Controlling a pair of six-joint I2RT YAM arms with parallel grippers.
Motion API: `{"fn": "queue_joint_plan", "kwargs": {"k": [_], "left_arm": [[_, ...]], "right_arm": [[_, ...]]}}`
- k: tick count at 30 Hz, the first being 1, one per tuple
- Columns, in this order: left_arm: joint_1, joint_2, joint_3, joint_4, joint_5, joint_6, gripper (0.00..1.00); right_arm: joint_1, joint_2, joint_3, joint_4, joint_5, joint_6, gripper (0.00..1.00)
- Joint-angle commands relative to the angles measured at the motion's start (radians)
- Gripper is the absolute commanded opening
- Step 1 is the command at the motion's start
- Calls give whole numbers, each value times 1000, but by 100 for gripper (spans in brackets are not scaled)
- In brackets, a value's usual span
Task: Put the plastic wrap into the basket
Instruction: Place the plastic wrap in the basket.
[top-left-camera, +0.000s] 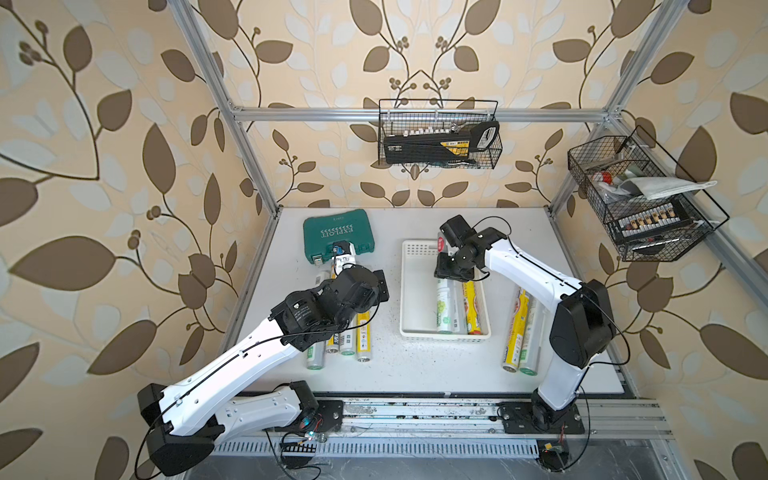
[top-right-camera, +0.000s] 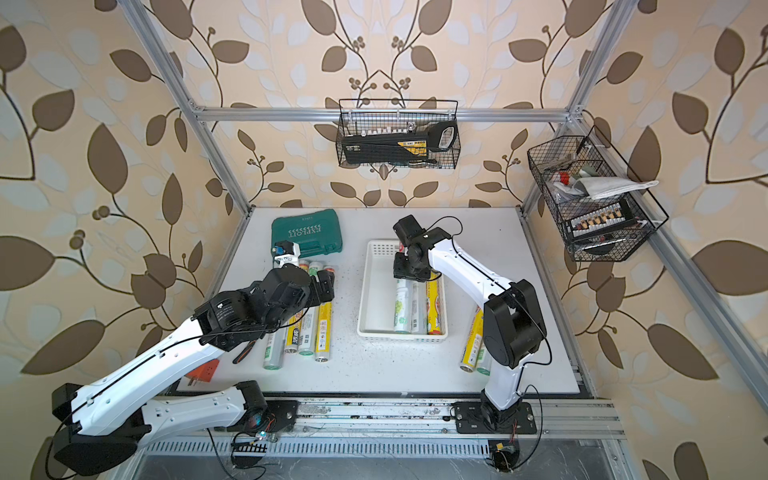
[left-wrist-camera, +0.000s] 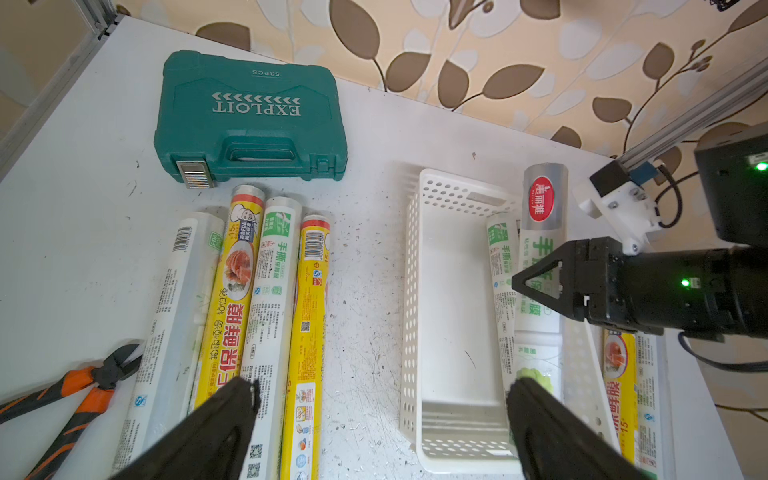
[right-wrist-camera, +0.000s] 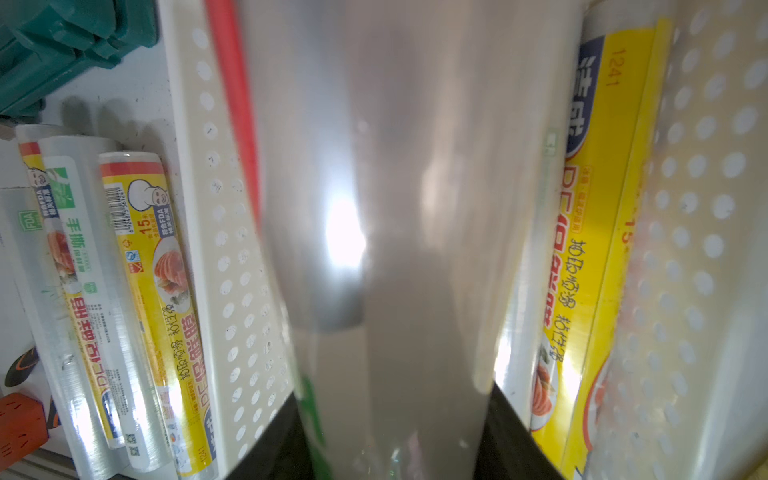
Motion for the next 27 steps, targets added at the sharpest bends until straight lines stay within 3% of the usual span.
{"fn": "queue_joint_plan", "kwargs": {"k": [1,27], "left_arm": [[-8,7,21,1,-38,25,99],[-7,78,53,24,-14,38,99]], "right_arm": [[7,20,2,44,-4,13,42],[28,83,-132,115,14,13,42]]}}
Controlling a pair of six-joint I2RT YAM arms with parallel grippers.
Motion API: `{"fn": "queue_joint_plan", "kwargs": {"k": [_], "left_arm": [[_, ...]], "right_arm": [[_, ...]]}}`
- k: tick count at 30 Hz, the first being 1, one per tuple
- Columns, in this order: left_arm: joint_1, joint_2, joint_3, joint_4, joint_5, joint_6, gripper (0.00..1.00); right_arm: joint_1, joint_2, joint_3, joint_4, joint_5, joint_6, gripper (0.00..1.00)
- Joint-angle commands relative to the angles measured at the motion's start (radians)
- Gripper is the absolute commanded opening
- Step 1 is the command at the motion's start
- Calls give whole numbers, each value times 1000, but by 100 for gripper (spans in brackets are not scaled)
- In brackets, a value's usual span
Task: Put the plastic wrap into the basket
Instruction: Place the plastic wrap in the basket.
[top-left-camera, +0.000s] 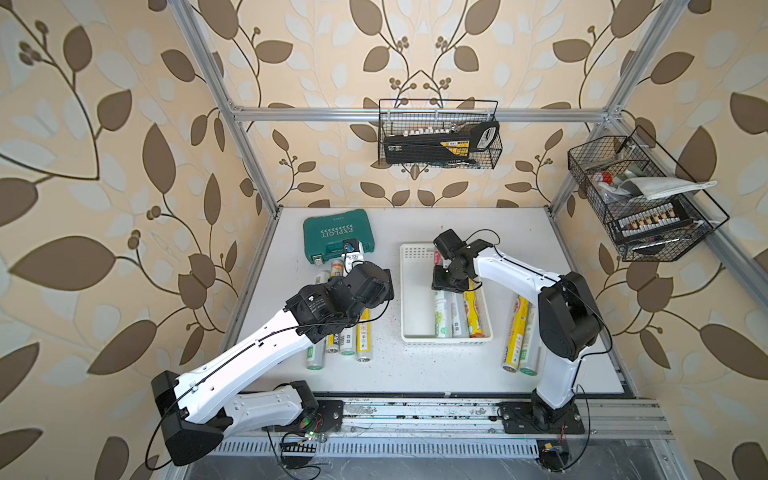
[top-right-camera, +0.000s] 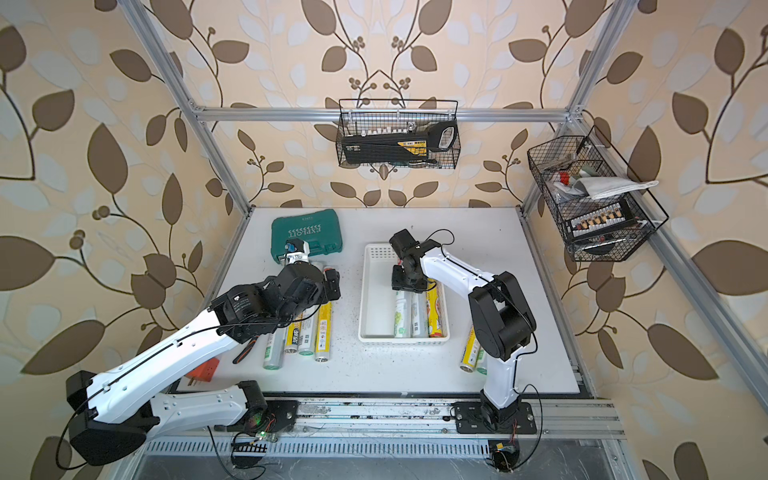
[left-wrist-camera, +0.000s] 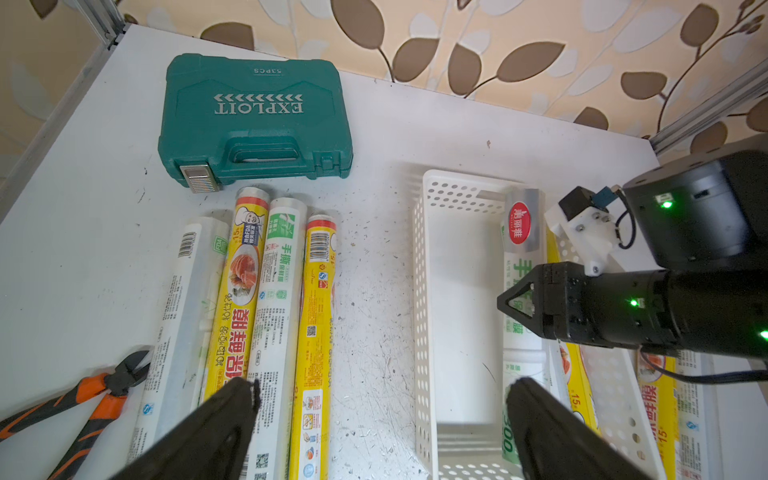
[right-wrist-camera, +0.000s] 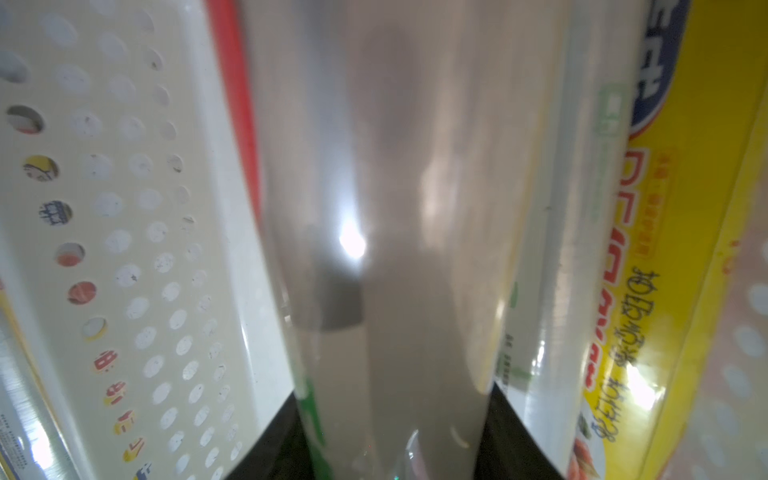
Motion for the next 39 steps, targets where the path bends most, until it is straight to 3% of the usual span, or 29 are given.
{"fn": "queue_joint_plan", "kwargs": {"k": [1,15,23,28,32,39], "left_arm": [[-7,1,31,22,0,11,99],[-5,14,1,45,2,4,99],[-4,16,-2,46,6,3,99],[-4,14,-3,41,6,1,99],[-2,11,-5,35,5,3,99],[-2,14,-11,44,19,0,99]], "right_arm": [[12,14,-15,14,15,6,42],[22,110,29,5,71,-31,44],[29,108,28,2,96,-19,51],[36,85,56,-50,137,-28,58],[60,34,68,-120,251,-56,66],[64,-45,16,-130,277,-75,67]]}}
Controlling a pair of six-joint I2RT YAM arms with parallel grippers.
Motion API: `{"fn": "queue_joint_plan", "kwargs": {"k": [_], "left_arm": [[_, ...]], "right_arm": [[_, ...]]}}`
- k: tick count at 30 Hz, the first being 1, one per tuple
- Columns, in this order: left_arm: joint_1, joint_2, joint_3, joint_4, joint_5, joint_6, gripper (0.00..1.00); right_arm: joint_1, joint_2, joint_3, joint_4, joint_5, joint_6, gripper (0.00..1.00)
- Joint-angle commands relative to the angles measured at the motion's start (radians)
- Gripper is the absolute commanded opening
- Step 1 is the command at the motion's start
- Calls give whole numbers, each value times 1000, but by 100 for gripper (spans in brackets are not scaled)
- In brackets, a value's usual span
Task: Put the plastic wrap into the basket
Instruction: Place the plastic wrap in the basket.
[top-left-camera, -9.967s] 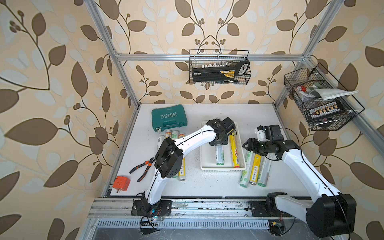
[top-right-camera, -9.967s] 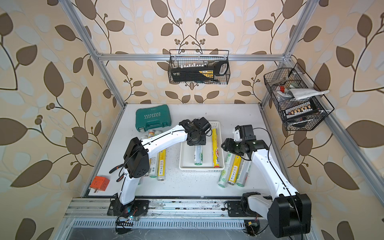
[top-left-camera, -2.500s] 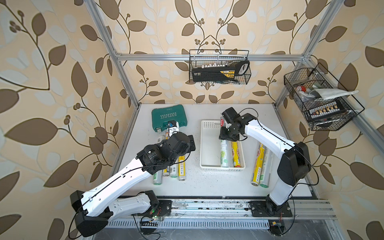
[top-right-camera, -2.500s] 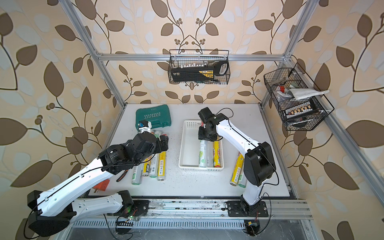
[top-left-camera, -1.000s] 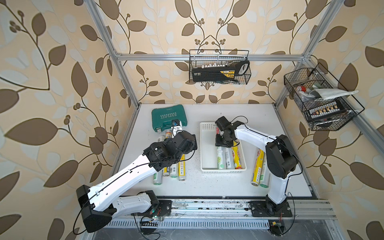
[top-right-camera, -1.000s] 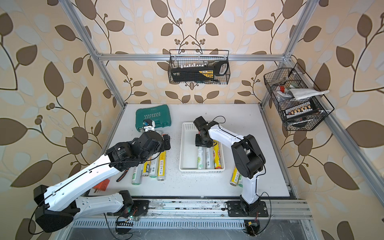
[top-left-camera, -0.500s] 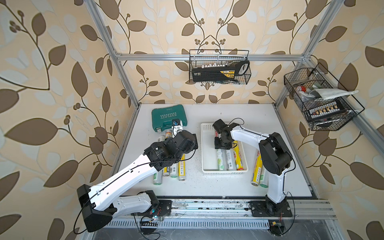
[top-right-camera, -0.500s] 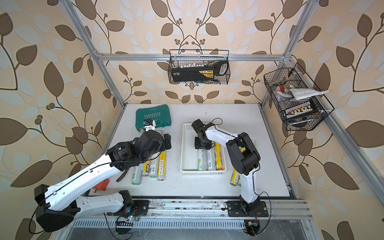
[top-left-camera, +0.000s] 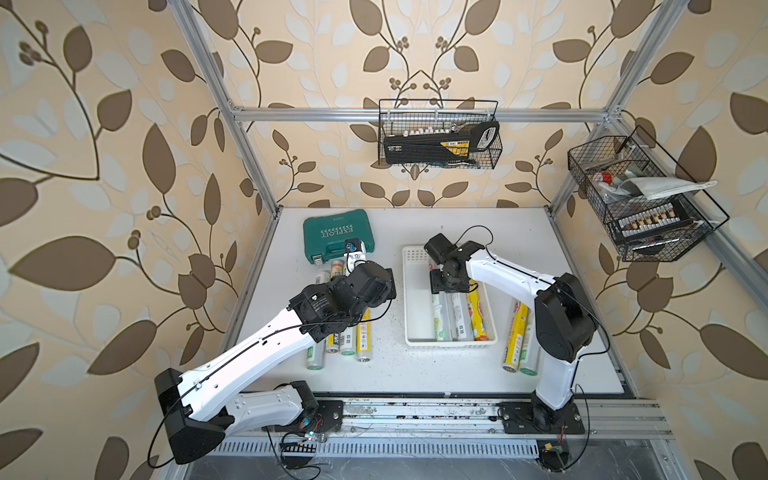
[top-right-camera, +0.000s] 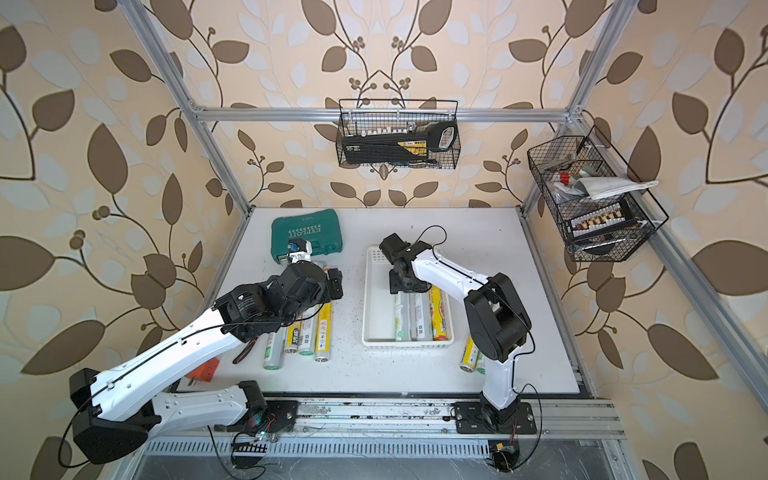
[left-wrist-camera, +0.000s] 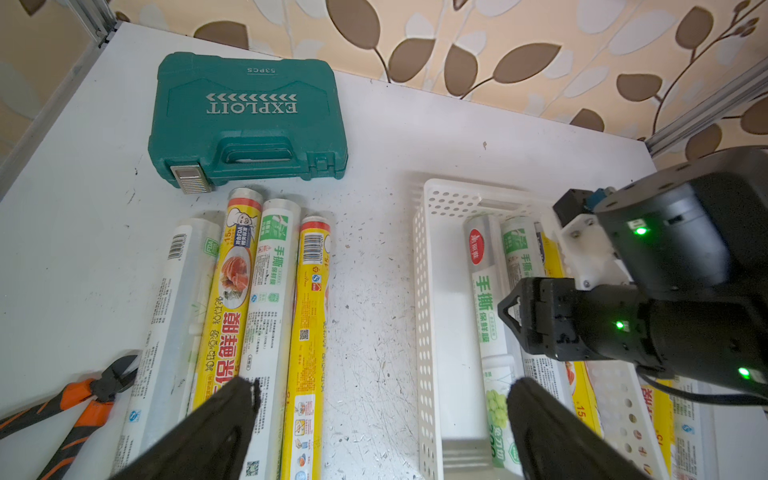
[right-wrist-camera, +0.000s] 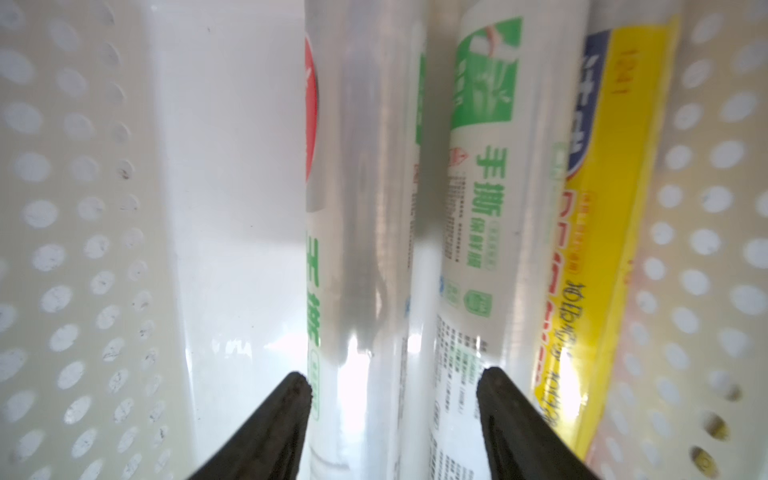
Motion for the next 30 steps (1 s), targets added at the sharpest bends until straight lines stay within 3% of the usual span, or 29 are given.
{"fn": "queue_joint_plan", "kwargs": {"k": [1,16,24,30], "left_arm": [[-2,3,-2,17,17,0,99],[24,10,-54,-31,-8,-7,99],[124,32,-152,11,104,-3,99],[189,90,-204,61,202,-5,96]], "right_arm": [[-1,-43,-30,-41,44,-20,67],[-32,-256,-182,15,-9,-62,67],[-130,-405,-315,143,-181,-85,66],[-277,-455,-418,231,-380,-80,66]]}}
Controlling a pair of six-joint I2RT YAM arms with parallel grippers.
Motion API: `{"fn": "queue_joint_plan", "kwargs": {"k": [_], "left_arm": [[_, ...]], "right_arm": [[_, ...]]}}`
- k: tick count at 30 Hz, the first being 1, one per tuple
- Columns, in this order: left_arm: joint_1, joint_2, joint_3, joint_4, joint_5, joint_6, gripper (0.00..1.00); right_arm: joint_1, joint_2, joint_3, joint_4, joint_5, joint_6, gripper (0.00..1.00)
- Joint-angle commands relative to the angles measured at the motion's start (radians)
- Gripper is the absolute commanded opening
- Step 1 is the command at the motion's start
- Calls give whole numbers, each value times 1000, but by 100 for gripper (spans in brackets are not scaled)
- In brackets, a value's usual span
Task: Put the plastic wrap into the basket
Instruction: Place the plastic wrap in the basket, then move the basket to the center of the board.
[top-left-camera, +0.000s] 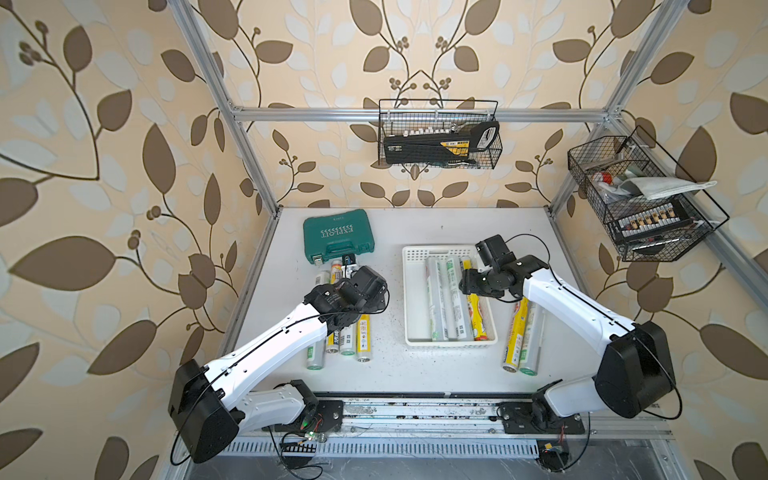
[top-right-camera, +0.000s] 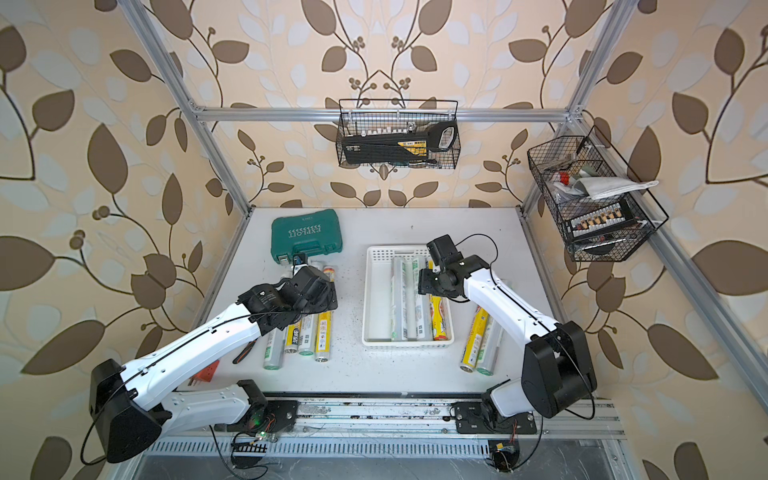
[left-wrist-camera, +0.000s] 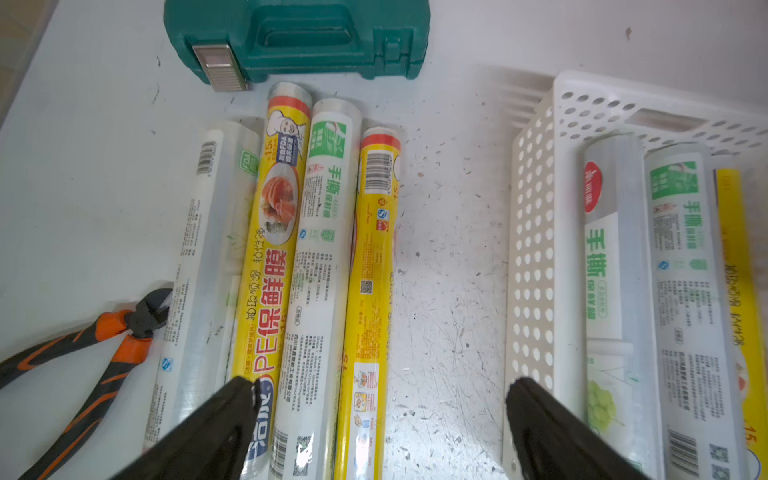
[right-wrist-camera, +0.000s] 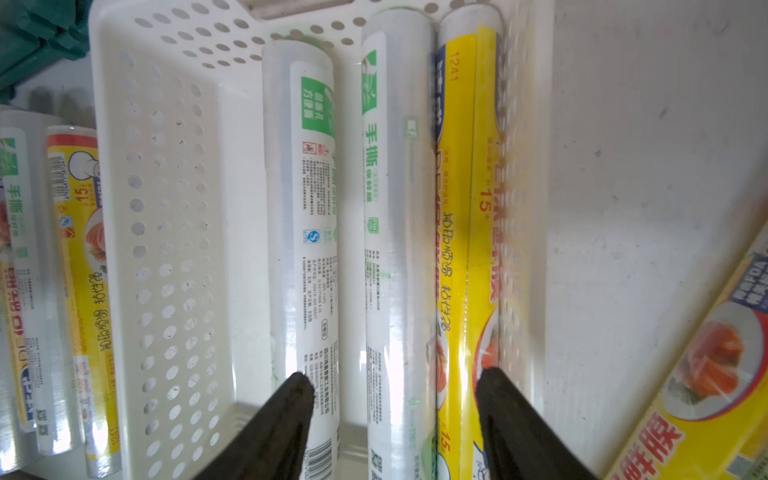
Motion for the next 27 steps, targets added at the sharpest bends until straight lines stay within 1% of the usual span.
{"fn": "queue_joint_plan", "kwargs": {"k": [1,2,6,10,12,16,21,22,27], "left_arm": [[25,29,-14,49,69,-4,92],[25,42,-14,49,62,-10,89],[35,94,-25,67,56,-21,88],[52,146,-39,99,89,-22,84],[58,171,-43,111,99,-21,84],[68,217,-50,135,124,-19,84],[80,249,-62,167,160,-19,84],[81,281,-62,169,163,-19,83],[86,316,-67,198,199,-21,80]], "right_arm": [[-73,-39,-65,76,-164,-6,66],[-93,-46,-79,89,-189,-4,66],[-154,-54,-111,99,-230,-20,65],[-201,-53,-135,108,-262,-44,65],[-217,-48,-144,113,-286,-50,65],[-222,-38,-149,118,-298,-64,65],[-223,-18,-152,118,-284,-73,65],[-223,-15,-152,119,-280,-74,65],[-223,0,-154,124,-283,-76,65]]}}
